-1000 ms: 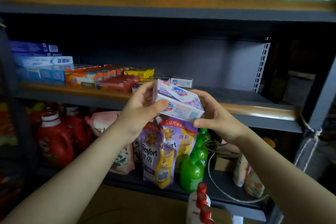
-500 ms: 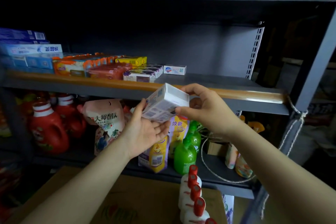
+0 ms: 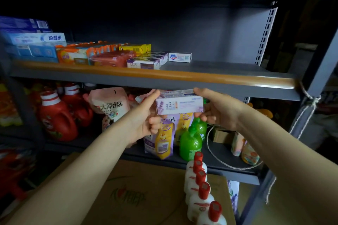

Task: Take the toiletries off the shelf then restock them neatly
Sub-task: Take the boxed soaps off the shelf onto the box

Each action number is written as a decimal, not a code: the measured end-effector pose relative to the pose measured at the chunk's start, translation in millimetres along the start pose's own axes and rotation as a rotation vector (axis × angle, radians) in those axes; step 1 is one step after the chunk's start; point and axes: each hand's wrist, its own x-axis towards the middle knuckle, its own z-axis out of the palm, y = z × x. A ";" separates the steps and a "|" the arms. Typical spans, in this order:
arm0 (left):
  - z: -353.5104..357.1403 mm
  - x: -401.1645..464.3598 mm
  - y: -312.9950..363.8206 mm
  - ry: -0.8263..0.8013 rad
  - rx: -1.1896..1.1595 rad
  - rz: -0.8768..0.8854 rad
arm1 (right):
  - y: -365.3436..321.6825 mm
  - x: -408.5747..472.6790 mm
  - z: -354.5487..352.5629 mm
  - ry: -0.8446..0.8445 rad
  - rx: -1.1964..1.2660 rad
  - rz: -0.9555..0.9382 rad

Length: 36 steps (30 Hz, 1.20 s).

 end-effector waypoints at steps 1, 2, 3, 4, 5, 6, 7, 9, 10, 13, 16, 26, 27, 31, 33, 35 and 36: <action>0.0 0.8 -2.4 0.014 0.024 0.016 | 0.0 0.6 1.8 -0.012 0.031 0.043; 0.3 2.3 -5.5 0.023 0.034 0.061 | 0.7 1.5 3.1 -0.028 0.066 0.081; -1.1 5.5 -10.7 0.032 0.035 0.138 | 1.9 1.9 4.6 -0.045 0.096 0.116; -2.9 7.4 -16.3 0.047 0.038 0.239 | 4.2 2.4 5.5 -0.061 0.116 0.146; -6.3 7.8 -22.7 0.059 0.062 0.361 | 7.0 2.8 6.3 -0.079 0.134 0.172; -10.9 7.7 -29.3 0.057 0.105 0.484 | 10.9 3.7 6.9 -0.097 0.149 0.195; -15.8 7.5 -35.6 0.044 0.172 0.589 | 15.5 4.4 7.8 -0.113 0.164 0.220; -23.4 7.1 -47.9 0.033 0.375 0.728 | 26.0 6.5 10.5 -0.148 0.179 0.271; -24.6 6.6 -54.3 0.049 0.454 0.762 | 31.1 8.2 12.2 -0.166 0.168 0.288; -29.6 6.7 -78.6 0.186 0.393 0.695 | 44.6 14.3 16.2 -0.143 -0.009 0.273; -39.2 10.7 -111.9 0.296 0.360 0.477 | 59.8 19.9 15.7 0.049 -0.277 0.056; -31.4 45.0 -179.5 0.418 0.295 -0.215 | 88.9 26.4 5.3 0.046 -0.549 -0.220; -31.3 49.9 -185.9 0.404 0.310 -0.203 | 88.0 26.0 4.7 0.046 -0.552 -0.231; -33.8 64.3 -204.6 0.351 0.548 -0.057 | 84.6 25.8 0.9 0.021 -0.543 -0.257; -32.9 68.1 -209.9 0.309 0.758 0.008 | 83.9 26.6 -1.0 0.023 -0.547 -0.260; -34.4 72.8 -213.1 0.247 0.882 0.016 | 81.9 26.1 -2.0 0.029 -0.546 -0.262; -36.1 73.9 -211.6 0.200 0.914 0.004 | 79.9 25.7 -2.2 0.025 -0.550 -0.262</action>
